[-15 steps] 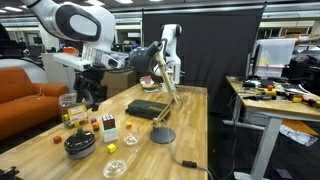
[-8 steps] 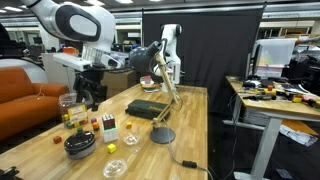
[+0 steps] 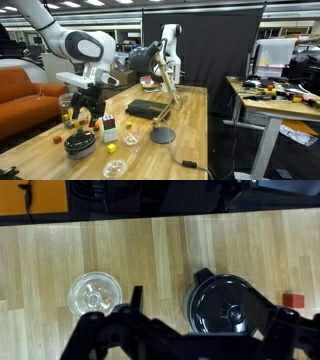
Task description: Pick up the yellow block and stack it on top of the rubix cube, then pick up the brown block and stack it on top of the yellow block.
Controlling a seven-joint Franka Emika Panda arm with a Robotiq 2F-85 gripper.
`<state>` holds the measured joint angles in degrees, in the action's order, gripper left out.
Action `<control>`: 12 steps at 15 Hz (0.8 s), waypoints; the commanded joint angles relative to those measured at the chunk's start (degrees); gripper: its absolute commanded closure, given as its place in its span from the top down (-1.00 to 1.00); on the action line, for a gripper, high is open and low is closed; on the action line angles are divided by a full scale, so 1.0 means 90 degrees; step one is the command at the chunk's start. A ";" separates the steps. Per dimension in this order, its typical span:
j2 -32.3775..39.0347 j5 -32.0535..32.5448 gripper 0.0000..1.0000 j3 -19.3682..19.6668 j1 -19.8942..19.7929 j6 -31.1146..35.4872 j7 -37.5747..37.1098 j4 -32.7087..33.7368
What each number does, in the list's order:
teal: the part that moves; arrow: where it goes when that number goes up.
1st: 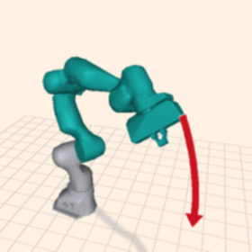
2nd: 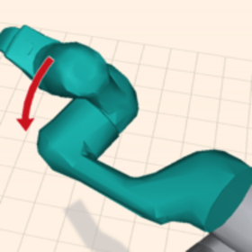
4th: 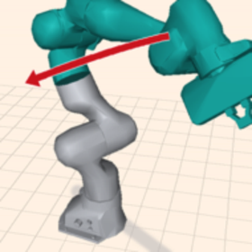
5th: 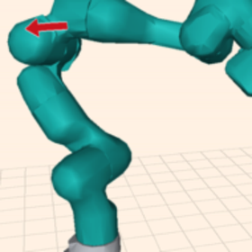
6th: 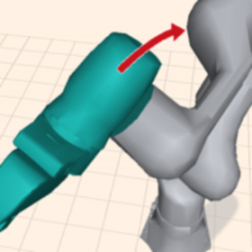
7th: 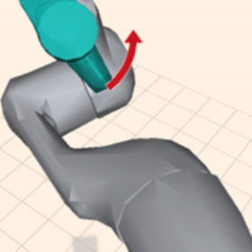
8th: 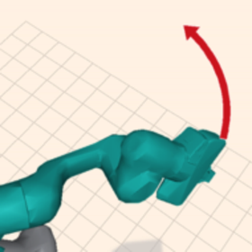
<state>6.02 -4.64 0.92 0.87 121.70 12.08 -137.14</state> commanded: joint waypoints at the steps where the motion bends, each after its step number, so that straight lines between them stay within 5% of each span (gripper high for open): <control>1: 0.0101 0.0013 1.00 -0.0084 -0.0065 -0.0006 -0.0008 0.0024; 8: 0.0047 0.0011 1.00 -0.0082 -0.0068 -0.0010 -0.0008 0.0029; 12: 0.0548 0.0693 1.00 -0.0137 0.0032 0.0255 -0.0016 0.0118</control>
<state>7.56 -2.51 0.34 0.93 122.14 12.10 -136.98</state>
